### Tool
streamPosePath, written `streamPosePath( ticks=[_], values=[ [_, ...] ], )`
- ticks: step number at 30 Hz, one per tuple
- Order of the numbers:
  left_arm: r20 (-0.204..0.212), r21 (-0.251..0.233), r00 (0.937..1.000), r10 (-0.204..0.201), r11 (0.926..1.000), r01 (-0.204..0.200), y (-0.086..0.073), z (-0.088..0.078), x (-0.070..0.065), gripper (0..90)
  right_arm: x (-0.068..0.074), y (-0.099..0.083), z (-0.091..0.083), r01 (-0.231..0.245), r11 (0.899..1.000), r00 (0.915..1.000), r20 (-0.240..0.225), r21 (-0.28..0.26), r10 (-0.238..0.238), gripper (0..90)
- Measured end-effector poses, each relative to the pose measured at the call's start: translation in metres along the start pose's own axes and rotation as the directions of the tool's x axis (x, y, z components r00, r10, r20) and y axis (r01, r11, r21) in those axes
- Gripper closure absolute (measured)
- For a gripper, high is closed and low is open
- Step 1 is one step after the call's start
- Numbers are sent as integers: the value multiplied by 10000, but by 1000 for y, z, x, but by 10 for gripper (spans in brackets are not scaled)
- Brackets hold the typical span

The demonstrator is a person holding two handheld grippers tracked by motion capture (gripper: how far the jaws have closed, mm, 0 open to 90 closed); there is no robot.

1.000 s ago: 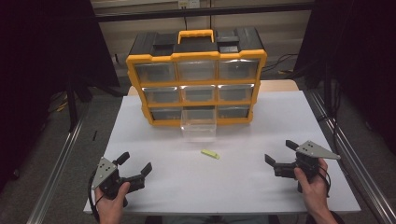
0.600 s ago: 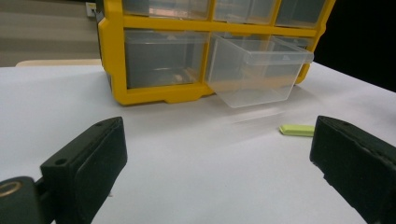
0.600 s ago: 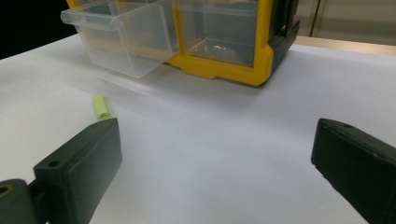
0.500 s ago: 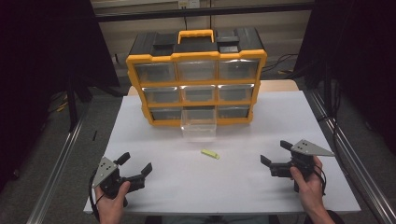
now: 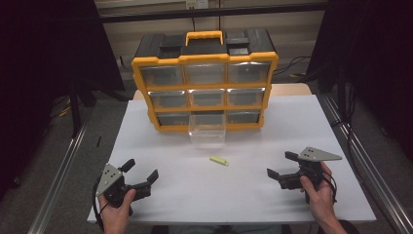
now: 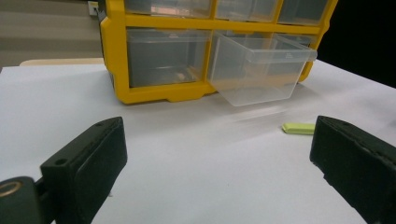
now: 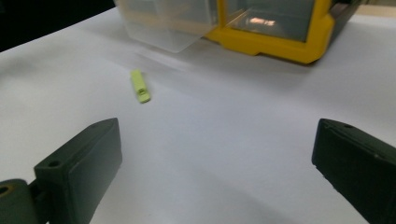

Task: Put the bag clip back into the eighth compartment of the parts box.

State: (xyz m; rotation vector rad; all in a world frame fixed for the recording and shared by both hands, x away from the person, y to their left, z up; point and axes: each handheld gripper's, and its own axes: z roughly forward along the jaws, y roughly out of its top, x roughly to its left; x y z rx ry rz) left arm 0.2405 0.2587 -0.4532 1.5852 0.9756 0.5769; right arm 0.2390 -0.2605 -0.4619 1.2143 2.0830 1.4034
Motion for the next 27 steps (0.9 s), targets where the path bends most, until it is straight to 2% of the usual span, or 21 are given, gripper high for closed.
streamPosePath(
  ticks=[5, 12, 14, 15, 19, 23, 27],
  values=[
    [34, 22, 10000, 17, 10000, -17, 0, 0, 0, 41, 4, 2, 6, 73, 9991, 9985, -544, 407, -50, 14],
    [166, 13, 9999, 27, 10000, -27, 0, 0, 0, 41, 11, 4, 12, 312, 9966, 9954, -922, 763, -242, 14],
    [146, -59, 9998, -96, 9999, 97, 0, 1, -1, 41, 13, 5, 14, 414, 9954, 9942, -1029, 861, -325, 14],
    [113, 69, 9999, 68, 10000, -69, 0, 0, 0, 41, 15, 5, 16, 462, 9943, 9928, -1144, 958, -351, 14],
    [113, 104, 9999, 87, 9999, -88, 0, 1, -1, 41, 19, 8, 21, 645, 9909, 9880, -1470, 1181, -468, 15],
    [151, 149, 9998, 121, 9998, -123, 0, 1, -2, 41, 22, 11, 25, 633, 9859, 9839, -1752, 1548, -357, 21],
    [189, 167, 9997, 169, 9997, -172, 0, 2, -2, 42, 26, 14, 32, 710, 9826, 9818, -1859, 1718, -384, 22]
  ],
)
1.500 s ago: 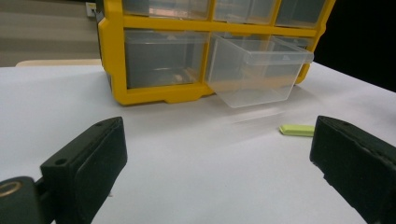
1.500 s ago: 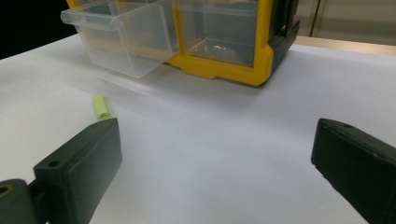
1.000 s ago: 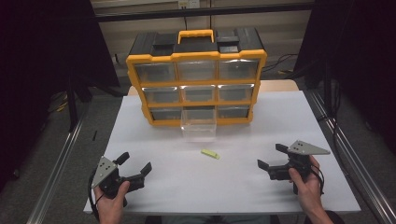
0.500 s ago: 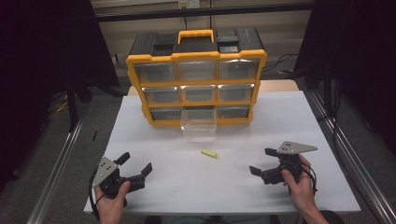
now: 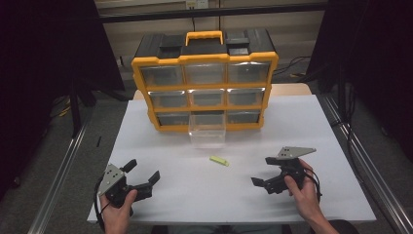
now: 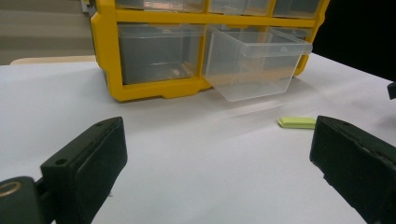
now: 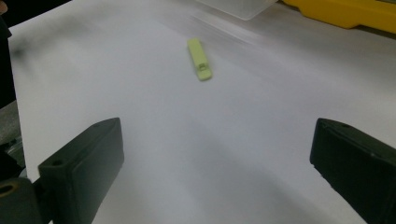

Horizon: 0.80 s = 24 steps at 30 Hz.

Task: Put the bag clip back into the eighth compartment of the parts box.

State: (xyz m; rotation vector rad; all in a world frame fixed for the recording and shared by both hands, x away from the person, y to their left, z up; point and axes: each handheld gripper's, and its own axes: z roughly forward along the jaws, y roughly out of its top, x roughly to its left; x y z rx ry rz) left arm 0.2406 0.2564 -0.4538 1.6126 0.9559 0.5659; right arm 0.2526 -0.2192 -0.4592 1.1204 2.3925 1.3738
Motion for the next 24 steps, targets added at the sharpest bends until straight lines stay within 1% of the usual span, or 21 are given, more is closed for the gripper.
streamPosePath(
  ticks=[3, 4, 6, 8, 9, 11, 14, 17, 18, 19, 21, 24],
  values=[
    [-25, 2, 10000, -8, 10000, 8, 0, 0, 0, 41, 3, 4, 7, 9, 9997, 9994, -337, 234, -1, 22],
    [-32, -19, 10000, -62, 10000, 62, 0, 1, 0, 42, 4, 5, 10, 81, 9995, 9990, -451, 309, -67, 22],
    [-12, 14, 10000, -15, 10000, 15, 0, 1, 0, 42, 7, 8, 15, 154, 9980, 9979, -633, 615, -115, 22],
    [22, 9, 10000, -2, 10000, 2, 0, 1, -1, 42, 9, 9, 19, 348, 9959, 9985, -443, 838, -311, 22],
    [22, 23, 10000, 12, 10000, -12, 0, 1, -1, 42, 10, 10, 22, 330, 9951, 9983, -518, 933, -282, 22],
    [26, 65, 10000, 61, 10000, -61, -1, 1, 0, 41, 11, 12, 25, 241, 9946, 9975, -682, 1009, -173, 22],
    [2, 99, 10000, 40, 9999, -40, -1, 1, 0, 42, 12, 15, 30, 428, 9922, 9954, -903, 1173, -322, 21],
    [12, 103, 10000, 61, 9999, -61, -1, 1, 0, 43, 12, 18, 34, 536, 9898, 9947, -946, 1323, -413, 21],
    [-6, 99, 10000, 83, 9999, -83, -1, 1, 0, 43, 13, 20, 35, 551, 9895, 9939, -1019, 1333, -417, 21],
    [62, 77, 9999, 80, 9999, -80, -1, 1, 0, 43, 13, 22, 36, 616, 9887, 9927, -1110, 1365, -465, 22],
    [42, 99, 10000, 77, 9999, -77, 0, 1, 0, 43, 14, 24, 38, 663, 9888, 9919, -1164, 1339, -507, 21],
    [123, 47, 9999, 90, 9999, -91, 0, 1, 0, 43, 15, 29, 43, 807, 9870, 9889, -1350, 1393, -618, 52]
  ],
)
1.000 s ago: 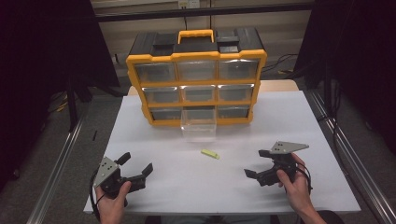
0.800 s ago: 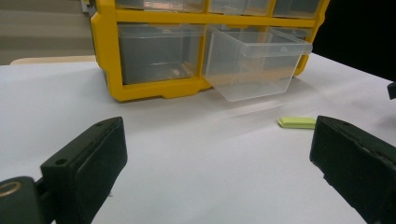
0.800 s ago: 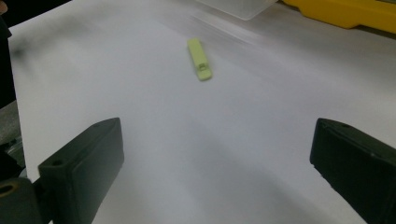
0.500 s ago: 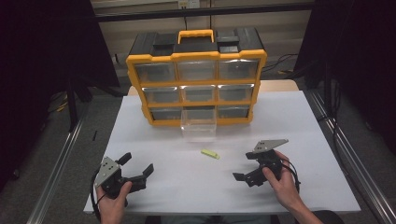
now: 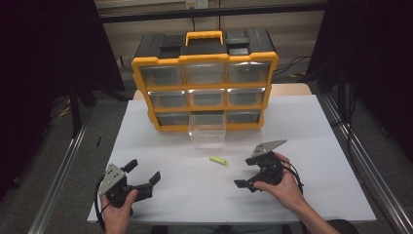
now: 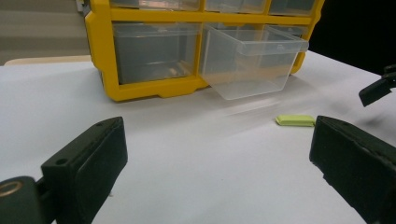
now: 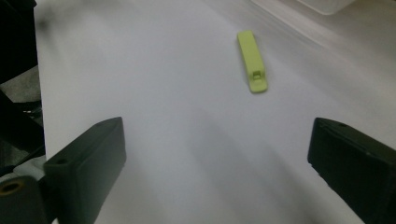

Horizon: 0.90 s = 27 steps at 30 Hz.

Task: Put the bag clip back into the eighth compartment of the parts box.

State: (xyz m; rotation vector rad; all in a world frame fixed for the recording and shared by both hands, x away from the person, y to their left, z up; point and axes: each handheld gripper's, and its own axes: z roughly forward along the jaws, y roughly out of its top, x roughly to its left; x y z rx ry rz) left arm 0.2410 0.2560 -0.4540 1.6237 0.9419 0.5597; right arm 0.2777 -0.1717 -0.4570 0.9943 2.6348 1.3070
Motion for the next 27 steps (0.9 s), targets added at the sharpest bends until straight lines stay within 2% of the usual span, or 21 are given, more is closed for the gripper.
streamPosePath(
  ticks=[4, 10, 11, 16, 24, 27],
  values=[
    [9, 135, 9999, 154, 9998, -154, 0, 0, 1, 43, -1, 6, 7, 25, 9998, 9999, -127, 194, -23, 41],
    [38, 44, 10000, 46, 10000, -46, 0, 0, 0, 43, -1, 15, 11, 172, 9997, 9991, -381, 189, -164, 50],
    [40, 146, 9999, 163, 9998, -164, 0, -1, 1, 43, -1, 16, 12, 194, 9994, 9992, -342, 288, -184, 48],
    [37, 159, 9999, 140, 9998, -141, -1, 0, 1, 43, -1, 21, 15, 236, 9987, 9995, -207, 447, -227, 42],
    [49, 172, 9999, 142, 9998, -142, -1, 0, 1, 43, -4, 30, 24, 170, 9937, 9994, -330, 1111, -135, 66],
    [101, 222, 9998, 157, 9996, -159, -1, 0, 1, 43, -5, 34, 28, 240, 9908, 9985, -521, 1333, -172, 72]
  ],
)
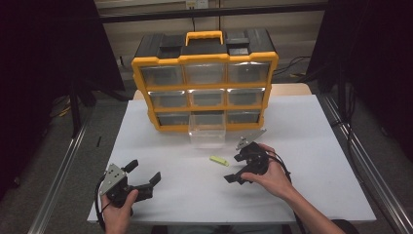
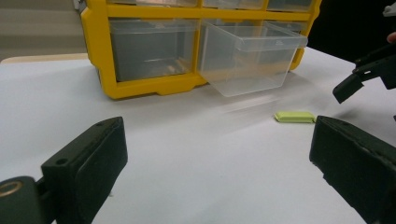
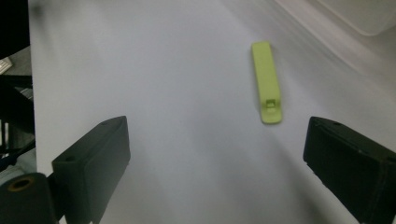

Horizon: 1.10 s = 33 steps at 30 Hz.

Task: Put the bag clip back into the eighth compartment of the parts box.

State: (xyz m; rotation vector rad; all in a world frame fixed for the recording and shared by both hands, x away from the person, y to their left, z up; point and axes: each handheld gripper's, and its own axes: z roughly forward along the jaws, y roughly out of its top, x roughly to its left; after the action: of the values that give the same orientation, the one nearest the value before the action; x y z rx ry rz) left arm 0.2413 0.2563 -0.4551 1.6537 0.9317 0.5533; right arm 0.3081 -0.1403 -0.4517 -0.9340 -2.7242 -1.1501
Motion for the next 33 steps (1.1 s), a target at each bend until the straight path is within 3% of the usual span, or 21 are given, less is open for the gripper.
streamPosePath(
  ticks=[8, 9, 12, 15, 20, 27, 32, 33],
  values=[
    [-30, -38, 10000, 19, 10000, -19, 0, 0, 0, 43, 0, 14, 9, 406, 9965, 9990, -200, 731, -393, 81],
    [-75, -9, 9999, 119, 9999, -119, 0, -1, 0, 43, 1, 16, 10, 340, 9955, 9993, -203, 880, -323, 87],
    [-13, -94, 10000, -68, 9999, 68, 0, 0, -1, 43, 0, 22, 12, 321, 9926, 9994, -192, 1171, -301, 96],
    [-1, -14, 10000, 34, 10000, -34, 0, 0, 0, 43, -3, 29, 15, 529, 9863, 9984, -302, 1564, -488, 104],
    [7, -92, 10000, -56, 9999, 56, 0, 0, 0, 43, -6, 38, 19, 650, 9799, 9972, -487, 1885, -568, 128],
    [5, 49, 10000, 83, 10000, -83, 0, 0, 0, 43, -10, 47, 22, 376, 9716, 9977, -629, 2336, -235, 153],
    [14, 49, 10000, 86, 10000, -86, -1, 1, 0, 44, -13, 51, 25, 461, 9674, 9982, -484, 2490, -351, 187],
    [16, 60, 10000, 72, 10000, -73, -1, 1, 1, 45, -14, 52, 25, 534, 9649, 9973, -632, 2572, -383, 194]
  ],
)
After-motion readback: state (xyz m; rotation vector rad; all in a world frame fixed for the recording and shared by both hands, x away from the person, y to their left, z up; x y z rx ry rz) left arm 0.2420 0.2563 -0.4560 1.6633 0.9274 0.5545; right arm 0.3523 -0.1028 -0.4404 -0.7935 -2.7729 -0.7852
